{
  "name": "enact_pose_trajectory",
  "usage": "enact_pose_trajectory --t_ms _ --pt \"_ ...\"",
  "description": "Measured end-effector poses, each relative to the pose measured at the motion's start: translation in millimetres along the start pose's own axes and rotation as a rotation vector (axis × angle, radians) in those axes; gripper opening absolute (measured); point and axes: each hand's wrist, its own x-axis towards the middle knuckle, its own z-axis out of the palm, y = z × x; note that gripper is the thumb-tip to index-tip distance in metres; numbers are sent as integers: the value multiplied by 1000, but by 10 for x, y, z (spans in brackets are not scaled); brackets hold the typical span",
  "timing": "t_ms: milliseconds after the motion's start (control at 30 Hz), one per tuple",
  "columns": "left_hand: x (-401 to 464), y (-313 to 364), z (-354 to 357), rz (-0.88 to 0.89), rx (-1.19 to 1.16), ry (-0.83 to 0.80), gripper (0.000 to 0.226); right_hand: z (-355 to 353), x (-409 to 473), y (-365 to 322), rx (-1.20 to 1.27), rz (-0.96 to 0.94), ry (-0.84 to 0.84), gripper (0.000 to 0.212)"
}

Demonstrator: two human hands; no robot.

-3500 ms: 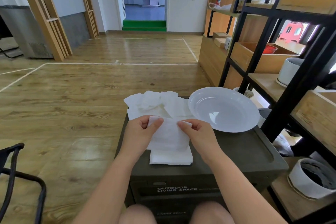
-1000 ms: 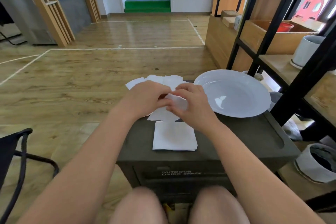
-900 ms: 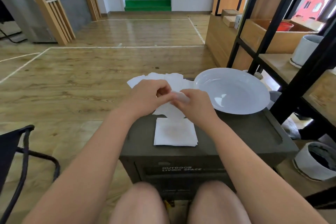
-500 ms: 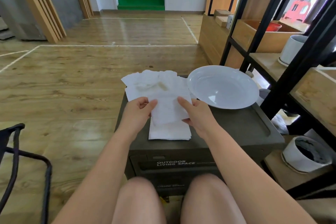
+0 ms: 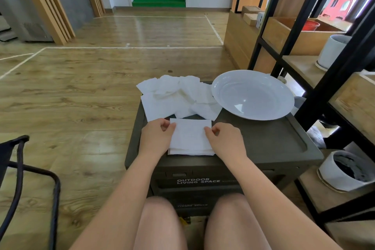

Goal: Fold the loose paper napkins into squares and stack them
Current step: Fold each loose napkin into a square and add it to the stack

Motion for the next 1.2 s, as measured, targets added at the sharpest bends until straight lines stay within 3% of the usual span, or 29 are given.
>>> enact_pose_trajectory --t_ms 567,900,1033,1067,1133,1200 --pt "-48 -49 88 -44 53 11 21 38 -2 -19 -160 49 -66 32" --pt "-81 -98 87 -10 61 30 35 -2 22 -32 -90 11 -1 26" --pt "-113 -63 101 114 182 143 28 31 57 -79 -92 -147 -33 5" --pt "-115 -48 109 180 191 158 23 49 64 -88 -96 -196 -52 9" --pt "-94 -28 139 294 231 102 14 94 73 -74 -109 -260 -93 23" --pt "-54 -34 165 334 289 -61 12 134 74 -46 -131 -280 -107 27"
